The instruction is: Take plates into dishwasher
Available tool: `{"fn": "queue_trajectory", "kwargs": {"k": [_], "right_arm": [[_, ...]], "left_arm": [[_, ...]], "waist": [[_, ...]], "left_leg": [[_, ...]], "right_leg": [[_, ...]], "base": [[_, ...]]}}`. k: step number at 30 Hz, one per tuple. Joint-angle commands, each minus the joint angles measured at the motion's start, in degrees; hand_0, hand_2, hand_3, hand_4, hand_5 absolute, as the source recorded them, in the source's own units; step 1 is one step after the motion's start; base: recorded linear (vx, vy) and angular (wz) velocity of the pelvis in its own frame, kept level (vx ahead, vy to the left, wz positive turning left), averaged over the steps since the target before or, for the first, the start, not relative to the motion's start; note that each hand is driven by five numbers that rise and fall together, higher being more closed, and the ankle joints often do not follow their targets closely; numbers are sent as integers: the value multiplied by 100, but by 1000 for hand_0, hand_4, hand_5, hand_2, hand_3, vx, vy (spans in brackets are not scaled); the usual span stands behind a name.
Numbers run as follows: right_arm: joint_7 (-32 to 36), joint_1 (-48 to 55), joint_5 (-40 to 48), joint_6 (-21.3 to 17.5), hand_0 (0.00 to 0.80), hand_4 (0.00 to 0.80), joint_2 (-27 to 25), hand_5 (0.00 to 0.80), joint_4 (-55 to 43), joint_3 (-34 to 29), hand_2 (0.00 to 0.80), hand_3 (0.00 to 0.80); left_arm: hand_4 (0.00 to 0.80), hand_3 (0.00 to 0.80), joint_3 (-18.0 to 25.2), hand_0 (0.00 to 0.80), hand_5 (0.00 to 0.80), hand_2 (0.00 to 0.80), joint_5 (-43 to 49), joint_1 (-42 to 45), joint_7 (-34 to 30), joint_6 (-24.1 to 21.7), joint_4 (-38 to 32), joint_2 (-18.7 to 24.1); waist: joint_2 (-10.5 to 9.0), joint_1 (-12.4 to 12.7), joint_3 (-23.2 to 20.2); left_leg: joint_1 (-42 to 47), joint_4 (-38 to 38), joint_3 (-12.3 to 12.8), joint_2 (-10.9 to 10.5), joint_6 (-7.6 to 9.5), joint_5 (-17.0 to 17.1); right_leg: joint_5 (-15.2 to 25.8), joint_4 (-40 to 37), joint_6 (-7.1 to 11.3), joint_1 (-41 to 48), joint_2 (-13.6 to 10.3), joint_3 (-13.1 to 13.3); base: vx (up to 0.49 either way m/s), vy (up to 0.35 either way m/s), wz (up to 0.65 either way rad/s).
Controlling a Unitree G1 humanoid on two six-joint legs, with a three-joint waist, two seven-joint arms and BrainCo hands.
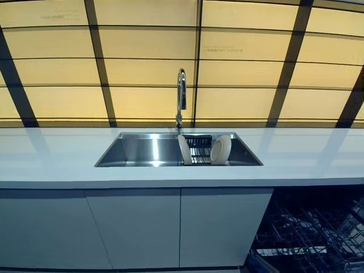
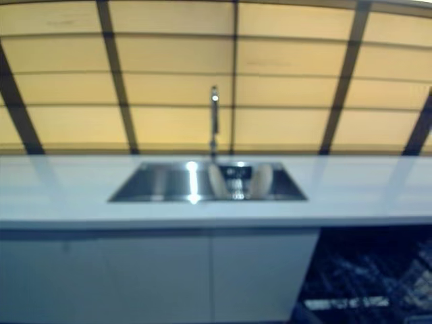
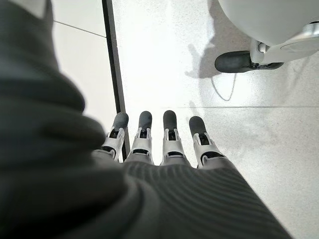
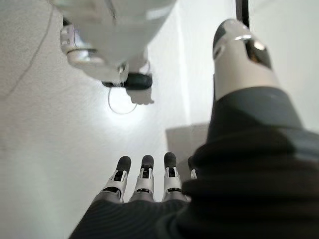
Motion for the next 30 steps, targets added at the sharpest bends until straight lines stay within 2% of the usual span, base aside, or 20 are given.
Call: {"fn": "queue_trajectory", "kwargs": {"k": [1,4,7,8,9,12,17,19,20,23,25,28,30], "right_arm": [[-563,-376,632,64,0,0,-212,0,303,-427,0,0],[-1072,-427,998,-155,0,0,-731,0,-43,-1086,0,0],[-1476,-494,1045,-415,0,0,-1115,0,-682,-1428,0,0],[-1702,-491,1044,-559,0,0,-1229,0,-1168,-1535,0,0],[-1918,-496,1110,-443,0,0,-1396,0,-1889,-1627,0,0],[-2376,-537,1049,-637,0,0,-1668,0,-3460,-1741,0,0],[-2452,-627,931,-1144,0,0,-1899,0,-5122,-1928,0,0],[-2433,-767,851,-1222,0,0,-1973,0,-6133,-1958,0,0],[-2328,-880,912,-1395,0,0,-1992,0,-6633,-1905,0,0],[-1934,-1284,1370,-1672,0,0,-1942,0,-7398,-1665,0,0],[-1645,-1493,1689,-1817,0,0,-1892,0,-7568,-1520,0,0],[-840,-1891,2487,-2079,0,0,-1702,0,-7907,-1213,0,0],[-576,-2067,2794,-2105,0,0,-1636,0,-8018,-1093,0,0]], "left_arm": [[0,0,294,0,0,0,21,-330,61,-61,261,59],[0,0,330,0,0,0,82,-319,44,-104,226,183],[0,0,306,0,0,0,63,-284,75,-94,139,233],[0,0,287,0,0,0,50,-261,97,-69,85,246],[0,0,285,0,0,0,19,-223,131,-41,20,257],[0,0,240,0,0,0,-111,-139,206,-9,-112,253],[0,0,272,0,0,0,-192,-85,245,73,-273,226],[0,0,294,0,0,0,-200,-83,265,136,-337,186],[0,0,299,0,0,0,-159,-75,279,200,-407,143],[0,0,251,0,0,0,-65,-66,310,261,-473,84],[0,0,221,0,0,0,-33,-88,320,268,-461,76],[0,0,159,0,0,0,41,-143,313,258,-386,84],[0,0,92,0,0,0,52,-153,316,236,-345,96]], "waist": [[-207,-102,141],[-277,-106,192],[-298,-141,243],[-296,-165,265],[-297,-207,285],[-295,-287,304],[-263,-371,300],[-236,-406,288],[-221,-406,282],[-203,-375,284],[-210,-347,288],[-234,-299,283],[-236,-263,261]], "left_leg": [[-208,39,328,-651,633,-6],[-212,35,360,-629,645,-27],[-239,31,378,-619,670,-37],[-255,28,382,-618,681,-38],[-269,25,392,-620,687,-38],[-302,25,406,-640,698,-42],[-327,20,436,-664,710,-53],[-339,17,454,-674,727,-58],[-354,23,456,-679,738,-63],[-380,53,442,-688,759,-68],[-394,73,434,-696,766,-72],[-432,145,424,-710,769,-99],[-441,168,407,-715,762,-106]], "right_leg": [[-62,168,-52,-40,360,68],[-23,204,-22,-76,361,108],[-1,252,-19,-140,352,145],[12,270,-14,-176,346,162],[22,288,-11,-215,340,181],[27,309,-18,-280,327,233],[-3,371,2,-360,293,285],[-44,458,16,-425,260,301],[-77,531,28,-473,226,307],[-104,687,64,-561,147,292],[-94,738,78,-590,115,279],[-54,819,120,-643,40,219],[-50,818,127,-634,16,192]], "base": [[-6,-14,-9],[-9,-24,-7],[-36,-3,-7],[-59,32,-11],[-56,50,-11],[-35,61,-11],[-13,65,-11],[-7,110,-4],[-4,112,-2],[-7,89,-1],[-15,47,-1],[-11,40,2],[7,38,5]]}}
